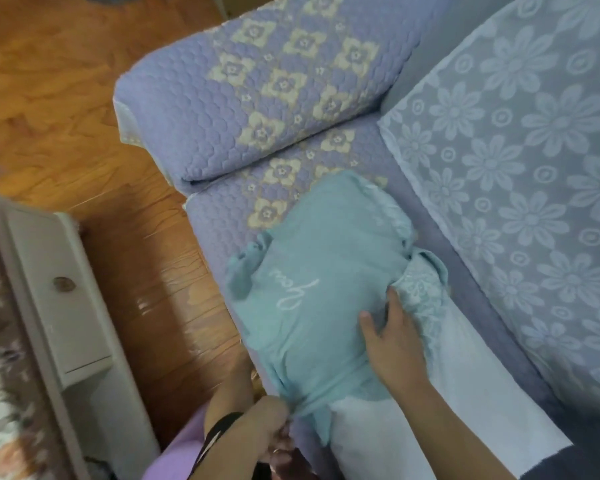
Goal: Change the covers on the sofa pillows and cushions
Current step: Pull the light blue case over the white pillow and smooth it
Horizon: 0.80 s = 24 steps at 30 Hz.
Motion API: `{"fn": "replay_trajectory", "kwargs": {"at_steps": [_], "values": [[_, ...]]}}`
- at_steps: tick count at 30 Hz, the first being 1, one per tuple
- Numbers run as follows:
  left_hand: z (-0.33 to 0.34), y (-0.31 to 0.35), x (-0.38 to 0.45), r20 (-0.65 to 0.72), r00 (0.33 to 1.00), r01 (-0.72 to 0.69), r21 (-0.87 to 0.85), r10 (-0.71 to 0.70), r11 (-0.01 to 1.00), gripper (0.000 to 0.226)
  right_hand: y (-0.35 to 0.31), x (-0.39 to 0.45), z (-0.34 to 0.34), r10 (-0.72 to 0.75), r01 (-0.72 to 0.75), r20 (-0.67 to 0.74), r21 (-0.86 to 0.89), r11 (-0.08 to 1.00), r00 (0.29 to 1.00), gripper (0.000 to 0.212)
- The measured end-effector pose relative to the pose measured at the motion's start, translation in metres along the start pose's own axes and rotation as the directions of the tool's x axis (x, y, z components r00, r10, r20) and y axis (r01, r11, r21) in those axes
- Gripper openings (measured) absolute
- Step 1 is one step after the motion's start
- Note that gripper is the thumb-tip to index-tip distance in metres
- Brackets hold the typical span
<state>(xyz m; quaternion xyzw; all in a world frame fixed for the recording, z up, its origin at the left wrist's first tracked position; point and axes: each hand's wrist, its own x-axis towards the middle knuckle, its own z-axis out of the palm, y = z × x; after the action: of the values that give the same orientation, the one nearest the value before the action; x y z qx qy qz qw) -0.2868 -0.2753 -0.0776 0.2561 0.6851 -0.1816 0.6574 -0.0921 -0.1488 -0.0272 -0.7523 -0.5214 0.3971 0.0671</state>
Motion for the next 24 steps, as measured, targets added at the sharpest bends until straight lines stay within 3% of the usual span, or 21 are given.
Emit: {"fn": "replay_trajectory", "kwargs": {"at_steps": [2,4,6,7,9,11,12,13,14,16,18,19,21,23,24], "values": [[-0.003,0.003,0.016,-0.145,0.986,-0.065,0.104,0.080,0.992,0.025,-0.005,0.001,0.001,0.009,-0.007,0.020,-0.057,0.998,1.000,0.076],[-0.018,0.020,0.026,-0.342,0.937,-0.093,-0.044,0.073,0.995,0.032,-0.009,0.002,-0.001,0.024,-0.022,0.026,-0.091,0.996,0.999,0.076],[-0.033,0.035,0.018,-0.505,0.856,-0.249,-0.208,0.114,0.946,0.031,-0.008,0.002,-0.003,0.024,-0.021,0.022,-0.110,0.994,0.999,0.075],[-0.042,0.044,0.012,-0.568,0.811,-0.390,-0.346,0.140,0.853,0.030,-0.004,0.001,-0.003,0.001,0.001,0.011,-0.115,0.993,1.000,0.072],[-0.063,0.065,-0.012,-0.548,0.819,-0.559,-0.699,0.169,0.446,0.029,0.006,-0.006,-0.002,-0.120,0.118,-0.005,-0.149,0.982,0.993,0.059],[-0.093,0.077,-0.028,-0.479,0.849,-0.485,-0.874,0.221,-0.030,0.018,0.018,-0.020,0.001,-0.320,0.317,0.032,-0.246,0.916,0.947,0.047],[-0.108,0.081,-0.033,-0.430,0.875,-0.401,-0.901,0.221,-0.163,0.014,0.026,-0.027,0.003,-0.431,0.433,0.080,-0.306,0.847,0.899,0.044],[-0.122,0.083,-0.036,-0.399,0.895,-0.363,-0.911,0.200,-0.195,0.018,0.034,-0.034,0.005,-0.523,0.538,0.148,-0.370,0.757,0.839,0.043],[-0.131,0.086,-0.036,-0.388,0.904,-0.368,-0.920,0.179,-0.134,0.023,0.041,-0.038,0.007,-0.585,0.617,0.222,-0.427,0.661,0.780,0.041],[-0.144,0.088,-0.030,-0.446,0.886,-0.457,-0.886,0.125,0.082,0.018,0.052,-0.038,0.012,-0.655,0.693,0.287,-0.499,0.521,0.699,0.028],[-0.150,0.089,-0.028,-0.598,0.801,-0.584,-0.773,0.023,0.247,0.016,0.056,-0.033,0.011,-0.718,0.713,0.239,-0.511,0.480,0.654,0.013],[-0.150,0.087,-0.033,-0.690,0.723,-0.647,-0.698,-0.045,0.305,0.026,0.055,-0.031,0.010,-0.738,0.726,0.226,-0.501,0.472,0.635,0.011],[-0.135,0.080,-0.056,-0.879,0.471,-0.796,-0.458,-0.069,0.397,0.037,0.055,-0.031,0.005,-0.755,0.754,0.238,-0.465,0.464,0.611,0.013],[-0.099,0.068,-0.079,-0.960,0.235,-0.833,-0.119,0.151,0.540,0.033,0.059,-0.032,0.002,-0.722,0.739,0.248,-0.438,0.511,0.646,0.007],[-0.079,0.061,-0.081,-0.932,0.236,-0.810,-0.032,0.274,0.586,0.029,0.060,-0.032,0.002,-0.681,0.707,0.249,-0.437,0.556,0.689,0.006]]}}
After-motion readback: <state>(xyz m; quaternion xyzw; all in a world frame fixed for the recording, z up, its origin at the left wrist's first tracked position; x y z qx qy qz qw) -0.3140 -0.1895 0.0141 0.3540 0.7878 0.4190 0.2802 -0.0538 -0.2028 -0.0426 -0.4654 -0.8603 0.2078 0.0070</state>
